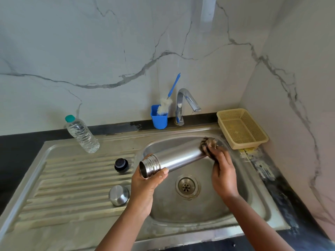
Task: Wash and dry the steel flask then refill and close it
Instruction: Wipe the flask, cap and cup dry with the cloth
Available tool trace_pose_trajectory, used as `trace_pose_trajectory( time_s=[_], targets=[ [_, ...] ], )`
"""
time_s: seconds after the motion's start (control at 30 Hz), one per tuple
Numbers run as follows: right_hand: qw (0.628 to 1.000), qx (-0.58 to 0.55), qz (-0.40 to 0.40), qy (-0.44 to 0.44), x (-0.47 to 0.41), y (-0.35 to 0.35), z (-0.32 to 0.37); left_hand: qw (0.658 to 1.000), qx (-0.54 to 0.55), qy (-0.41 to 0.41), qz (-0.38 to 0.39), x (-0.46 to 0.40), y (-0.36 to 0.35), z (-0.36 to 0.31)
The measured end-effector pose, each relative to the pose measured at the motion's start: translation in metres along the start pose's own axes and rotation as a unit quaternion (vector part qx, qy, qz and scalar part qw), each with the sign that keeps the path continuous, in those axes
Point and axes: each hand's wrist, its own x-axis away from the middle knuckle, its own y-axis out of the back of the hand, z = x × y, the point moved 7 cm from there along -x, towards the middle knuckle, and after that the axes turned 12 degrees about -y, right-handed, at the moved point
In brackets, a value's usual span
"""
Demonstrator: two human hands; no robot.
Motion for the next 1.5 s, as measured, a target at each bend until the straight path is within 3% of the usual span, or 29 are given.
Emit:
trace_pose_trajectory(
  time_s=[0.07, 0.17, 0.27, 0.37, 0.5, 0.6, 0.7, 0.77, 0.87, 0.9, 0.97, 1.07, 1.17, 1.27, 1.37, 1.5],
  targets=[
    [1.000, 0.007, 0.007, 0.028, 0.014, -0.011, 0.019, 1.000, -0.019, -0.006, 0.006, -0.001, -0.001, 0.002],
    [0.988, -0.021, 0.077, 0.133, 0.044, -0.027, 0.072, 0.996, -0.055, -0.035, 0.053, 0.000, -0.014, -0.003],
    [0.938, -0.048, 0.181, 0.291, 0.068, -0.034, 0.122, 0.991, -0.092, -0.044, 0.090, 0.001, -0.019, -0.002],
    [0.915, -0.047, 0.229, 0.329, 0.059, -0.031, 0.129, 0.982, -0.148, -0.072, 0.098, 0.002, -0.013, -0.002],
    [0.945, -0.093, 0.223, 0.221, 0.025, -0.025, 0.102, 0.966, -0.196, -0.105, 0.131, 0.007, -0.023, -0.011],
    [0.971, -0.060, 0.193, 0.128, -0.006, -0.022, 0.065, 0.947, -0.237, -0.139, 0.163, 0.011, -0.025, -0.018],
    [0.973, -0.020, 0.228, -0.038, -0.032, -0.023, 0.011, 0.919, -0.280, -0.179, 0.211, 0.017, -0.029, -0.030],
    [0.939, -0.099, 0.270, -0.191, -0.033, -0.026, -0.020, 0.911, -0.285, -0.176, 0.240, 0.021, -0.033, -0.032],
    [0.798, -0.329, 0.302, -0.405, -0.007, -0.029, -0.041, 0.910, -0.273, -0.176, 0.258, 0.023, -0.032, -0.036],
    [0.755, -0.377, 0.296, -0.447, 0.003, -0.028, -0.043, 0.913, -0.262, -0.170, 0.262, 0.022, -0.031, -0.038],
    [0.718, -0.438, 0.267, -0.471, 0.011, -0.028, -0.047, 0.916, -0.241, -0.153, 0.282, 0.019, -0.030, -0.038],
    [0.725, -0.489, 0.206, -0.439, 0.008, -0.026, -0.050, 0.935, -0.225, -0.079, 0.262, 0.014, -0.023, -0.028],
    [0.732, -0.529, 0.176, -0.393, 0.000, -0.020, -0.047, 0.985, -0.048, 0.051, 0.161, 0.019, -0.015, -0.010],
    [0.750, -0.532, 0.188, -0.345, -0.006, -0.012, -0.035, 0.991, 0.068, 0.094, 0.070, 0.025, -0.012, 0.008],
    [0.823, -0.437, 0.190, -0.310, -0.014, -0.008, -0.029, 0.998, 0.024, 0.050, 0.019, 0.026, -0.007, 0.010],
    [0.954, -0.164, 0.127, -0.215, -0.021, -0.004, -0.021, 0.996, -0.063, -0.040, 0.038, 0.020, -0.003, -0.008]
  ],
)
